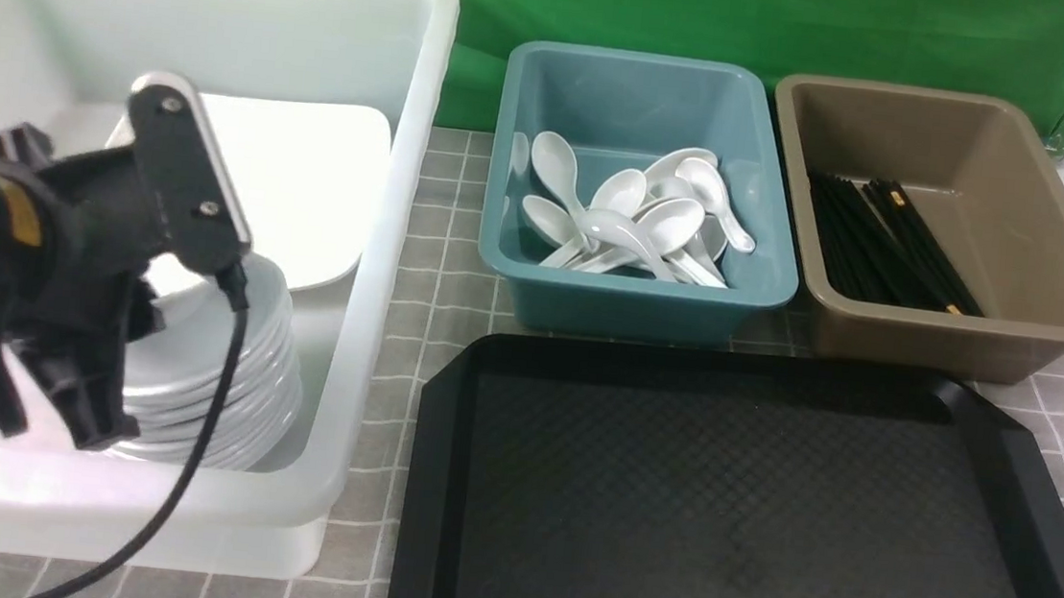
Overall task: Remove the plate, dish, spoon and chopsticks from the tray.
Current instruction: Use the left arm to put the small plate into the large storage box on the left
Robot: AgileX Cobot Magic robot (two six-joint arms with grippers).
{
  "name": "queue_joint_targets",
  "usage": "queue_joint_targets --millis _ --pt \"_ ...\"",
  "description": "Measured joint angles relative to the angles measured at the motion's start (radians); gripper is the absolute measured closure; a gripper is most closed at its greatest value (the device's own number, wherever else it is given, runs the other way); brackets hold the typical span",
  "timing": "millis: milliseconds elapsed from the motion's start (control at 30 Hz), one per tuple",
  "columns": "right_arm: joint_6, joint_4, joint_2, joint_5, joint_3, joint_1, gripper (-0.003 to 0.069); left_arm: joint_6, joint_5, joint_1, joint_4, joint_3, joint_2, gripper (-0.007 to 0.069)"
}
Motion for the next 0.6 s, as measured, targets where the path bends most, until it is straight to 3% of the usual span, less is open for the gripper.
queue_joint_targets --millis 300,600 --pt "-0.011 0.013 0.0 0.002 0.0 0.0 0.0505 0.051 0.003 0.004 -0.109 0.0 0.028 0.0342" --pt "-0.012 0.015 0.0 0.003 0.0 0.0 0.0511 -0.008 0.066 -0.013 -0.176 0.0 -0.066 0.0202"
